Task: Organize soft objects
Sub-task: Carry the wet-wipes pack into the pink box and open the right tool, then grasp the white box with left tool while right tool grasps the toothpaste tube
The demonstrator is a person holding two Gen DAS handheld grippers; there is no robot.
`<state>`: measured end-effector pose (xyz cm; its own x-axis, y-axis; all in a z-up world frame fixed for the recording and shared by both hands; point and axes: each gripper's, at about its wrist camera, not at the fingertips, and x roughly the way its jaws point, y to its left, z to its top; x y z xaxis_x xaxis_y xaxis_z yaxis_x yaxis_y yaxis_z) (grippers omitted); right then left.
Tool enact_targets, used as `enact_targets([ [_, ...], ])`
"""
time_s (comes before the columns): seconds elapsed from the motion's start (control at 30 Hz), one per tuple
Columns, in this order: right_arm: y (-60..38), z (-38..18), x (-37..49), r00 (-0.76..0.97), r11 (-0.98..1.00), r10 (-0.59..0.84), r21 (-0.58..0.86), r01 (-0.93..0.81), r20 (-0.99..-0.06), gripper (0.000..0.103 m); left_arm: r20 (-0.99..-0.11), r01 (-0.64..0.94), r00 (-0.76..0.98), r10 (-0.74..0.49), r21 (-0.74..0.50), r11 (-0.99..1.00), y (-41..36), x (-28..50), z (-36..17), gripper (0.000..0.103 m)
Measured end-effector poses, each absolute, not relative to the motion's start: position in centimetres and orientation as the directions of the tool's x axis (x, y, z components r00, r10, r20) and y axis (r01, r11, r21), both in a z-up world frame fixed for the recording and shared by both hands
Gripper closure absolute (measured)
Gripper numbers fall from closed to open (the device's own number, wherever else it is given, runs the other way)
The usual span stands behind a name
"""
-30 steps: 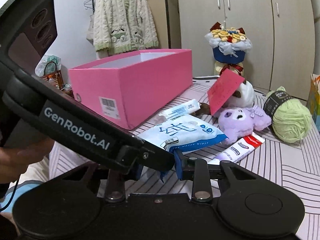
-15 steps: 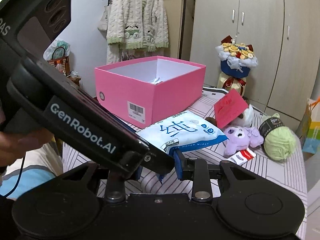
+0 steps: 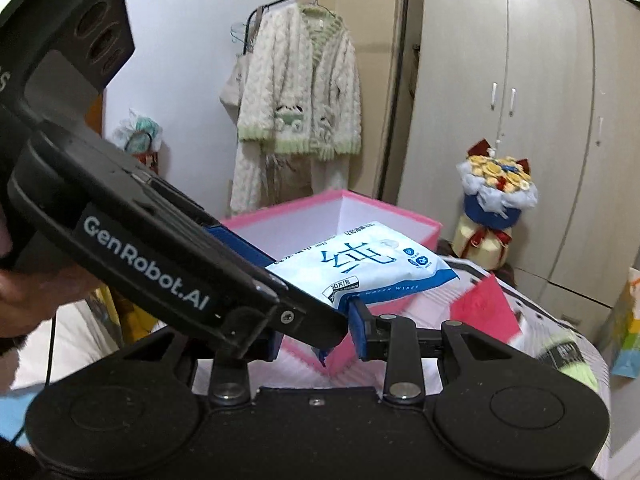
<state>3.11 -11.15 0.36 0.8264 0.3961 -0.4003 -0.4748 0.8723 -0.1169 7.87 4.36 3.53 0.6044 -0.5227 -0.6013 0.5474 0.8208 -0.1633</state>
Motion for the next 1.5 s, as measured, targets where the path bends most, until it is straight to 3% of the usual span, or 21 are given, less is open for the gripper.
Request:
enact_targets([
  [0.17, -10.9, 0.7, 7.5, 0.79, 0.855, 0.46, -0.037, -0.517, -0.405, 0.065, -0.586, 0.503, 0.664, -0.465, -0.11, 0.857, 4.9, 10.4, 4.1, 0.036],
  [0.57, -8.6, -0.6, 18.7, 0.689, 0.825, 0.491, 0.03, -0.565, -0.532, 0.065, -0.663, 0.41, 0.596, -0.452, -0.233, 0.882, 7.7, 21.8, 2.0, 0.036],
  [0.87, -6.6, -1.8, 22.9, 0.631, 0.811, 0.395, -0.069, -0.581, -0.668, 0.064, -0.708, 0.37, 0.512, -0.486, -0.329, 0.869, 8.2, 26.4, -0.9, 0.036],
  [1.03, -6.7, -1.9, 23.6, 0.627, 0.821, 0.358, -0.086, -0.564, -0.692, 0.058, -0.71, 0.347, 0.494, -0.502, -0.369, 0.862, 8.2, 27.4, -2.0, 0.033],
  [1.1, -6.8, -1.9, 23.3, 0.648, 0.828, 0.331, -0.119, -0.549, -0.686, 0.046, -0.708, 0.345, 0.5, -0.498, -0.364, 0.865, 8.1, 27.3, -2.1, 0.031],
  [1.17, -7.0, -1.6, 22.7, 0.657, 0.826, 0.332, -0.128, -0.549, -0.676, 0.041, -0.705, 0.351, 0.514, -0.488, -0.346, 0.87, 8.2, 26.8, -1.9, 0.028],
  [1.5, -8.7, 1.6, 18.3, 0.683, 0.824, 0.342, -0.144, -0.548, -0.645, 0.035, -0.661, 0.396, 0.61, -0.438, -0.224, 0.89, 8.9, 21.4, 3.1, 0.025],
])
